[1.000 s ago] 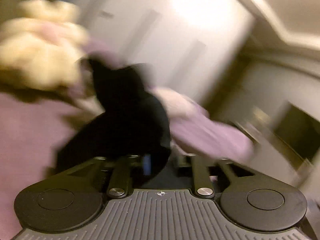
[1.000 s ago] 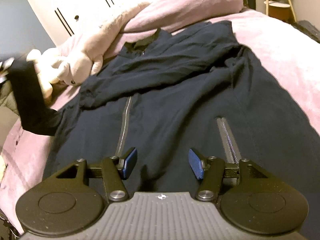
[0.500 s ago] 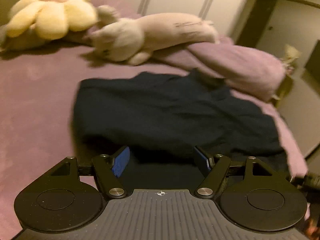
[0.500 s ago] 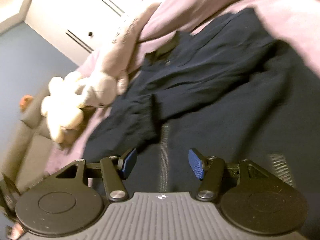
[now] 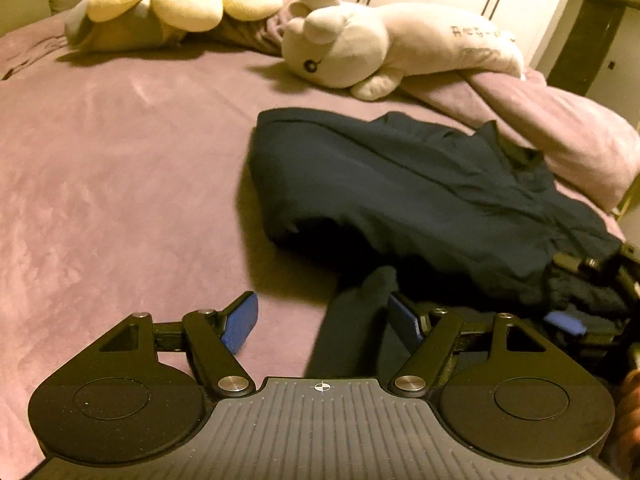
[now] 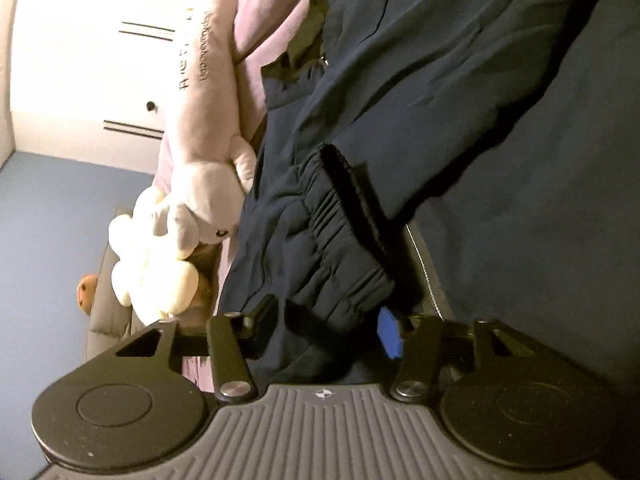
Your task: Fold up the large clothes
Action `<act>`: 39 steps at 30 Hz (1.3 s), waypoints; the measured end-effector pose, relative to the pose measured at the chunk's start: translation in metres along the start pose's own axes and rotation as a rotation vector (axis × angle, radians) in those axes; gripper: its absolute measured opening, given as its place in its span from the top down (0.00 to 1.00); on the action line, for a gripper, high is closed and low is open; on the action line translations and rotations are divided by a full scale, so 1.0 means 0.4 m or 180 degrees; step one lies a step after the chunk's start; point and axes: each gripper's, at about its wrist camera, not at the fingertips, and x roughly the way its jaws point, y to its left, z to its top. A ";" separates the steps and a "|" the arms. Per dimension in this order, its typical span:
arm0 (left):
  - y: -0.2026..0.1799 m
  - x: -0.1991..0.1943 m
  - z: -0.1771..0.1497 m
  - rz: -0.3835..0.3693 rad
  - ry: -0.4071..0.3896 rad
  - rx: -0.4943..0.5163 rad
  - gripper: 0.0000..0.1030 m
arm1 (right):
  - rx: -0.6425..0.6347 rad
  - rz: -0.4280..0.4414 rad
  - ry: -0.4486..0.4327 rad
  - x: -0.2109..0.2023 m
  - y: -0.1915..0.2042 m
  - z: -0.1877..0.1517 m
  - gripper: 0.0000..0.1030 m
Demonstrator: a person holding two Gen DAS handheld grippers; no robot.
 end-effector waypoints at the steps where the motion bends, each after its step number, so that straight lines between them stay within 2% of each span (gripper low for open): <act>1: -0.002 0.011 0.000 0.0029 0.0010 0.0012 0.25 | -0.0015 -0.0058 0.0004 0.010 0.005 0.003 0.73; 3: -0.005 0.025 0.001 0.0079 0.0027 0.0031 0.25 | -0.0169 -0.0209 0.0054 0.018 0.025 0.008 0.82; 4: -0.009 0.034 0.002 0.0099 0.0028 0.0037 0.25 | -0.0453 -0.0283 0.0011 0.007 0.062 0.005 0.83; 6: -0.015 0.046 0.009 0.0137 0.0039 0.0043 0.25 | -0.1145 -0.0255 -0.0220 -0.041 0.156 -0.010 0.84; 7: -0.021 0.053 0.015 0.0149 0.0046 0.0049 0.25 | -0.1473 -0.0121 -0.0350 -0.082 0.209 -0.014 0.84; 9: -0.036 0.064 0.029 0.0212 0.0044 0.0087 0.25 | -0.1748 0.0300 -0.0636 -0.175 0.263 -0.003 0.84; 10: -0.045 0.070 0.037 0.0247 0.0044 0.0104 0.25 | -0.1879 0.0345 -0.0819 -0.212 0.278 0.008 0.84; 12: -0.066 0.090 0.055 0.0319 0.0089 0.0118 0.25 | -0.2139 0.0133 -0.1161 -0.262 0.281 0.035 0.84; 14: -0.083 0.110 0.069 0.0388 0.0185 0.0075 0.25 | -0.2124 -0.0242 -0.1283 -0.276 0.243 0.086 0.84; 17: -0.111 0.127 0.076 0.0367 0.0207 0.0069 0.25 | -0.1750 -0.0660 -0.1180 -0.267 0.144 0.163 0.84; 19: -0.131 0.134 0.075 0.0393 0.0217 0.0128 0.25 | -0.1626 -0.0949 -0.1110 -0.259 0.086 0.189 0.84; 21: -0.151 0.143 0.072 0.0412 0.0254 0.0188 0.25 | -0.1535 -0.1119 -0.1021 -0.245 0.049 0.203 0.84; 24: -0.172 0.152 0.069 0.0442 0.0282 0.0273 0.25 | -0.1588 -0.1098 -0.1040 -0.248 0.045 0.206 0.84; 27: -0.176 0.149 0.073 0.0506 0.0241 0.0321 0.25 | -0.1941 -0.1133 -0.1361 -0.278 0.088 0.195 0.84; 30: -0.164 0.148 0.077 0.0464 0.0250 0.0259 0.25 | -0.2048 -0.1249 -0.1560 -0.288 0.099 0.208 0.83; 32: -0.158 0.146 0.075 0.0420 0.0280 0.0248 0.25 | -0.1959 -0.1392 -0.1435 -0.271 0.079 0.239 0.77; 34: -0.157 0.138 0.068 0.0441 0.0288 0.0301 0.25 | -0.1741 -0.1577 -0.1277 -0.260 0.043 0.265 0.66; 37: -0.157 0.110 0.062 0.0475 0.0257 0.0350 0.25 | -0.1521 -0.1563 -0.1452 -0.292 0.008 0.250 0.60; 39: -0.165 0.089 0.067 0.0547 0.0188 0.0373 0.25 | -0.1585 -0.1734 -0.1652 -0.305 0.016 0.229 0.60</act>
